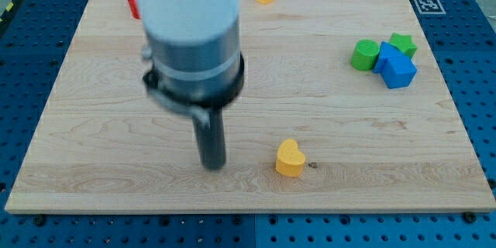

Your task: Move the yellow heart to the top center

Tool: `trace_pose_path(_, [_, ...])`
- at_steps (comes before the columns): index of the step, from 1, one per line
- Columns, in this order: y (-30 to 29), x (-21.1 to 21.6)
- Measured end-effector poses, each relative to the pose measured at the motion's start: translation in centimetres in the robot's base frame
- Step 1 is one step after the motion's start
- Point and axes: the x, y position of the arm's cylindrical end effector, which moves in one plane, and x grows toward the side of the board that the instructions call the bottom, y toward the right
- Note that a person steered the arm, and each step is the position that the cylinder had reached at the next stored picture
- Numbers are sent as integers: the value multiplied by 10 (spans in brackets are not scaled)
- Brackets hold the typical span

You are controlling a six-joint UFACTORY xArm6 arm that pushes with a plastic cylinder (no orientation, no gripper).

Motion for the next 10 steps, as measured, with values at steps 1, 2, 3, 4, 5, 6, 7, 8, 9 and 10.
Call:
trace_pose_path(1, [34,25])
trace_pose_path(2, [98,25])
trace_pose_path(3, [136,25])
trace_pose_path(4, [133,25])
trace_pose_path(5, [118,20])
trace_pose_path(6, [116,11])
trace_pose_path(7, [116,-1])
trace_pose_path(8, [106,-8])
trace_pose_path(9, [86,-12])
trace_pose_path(10, [78,-23])
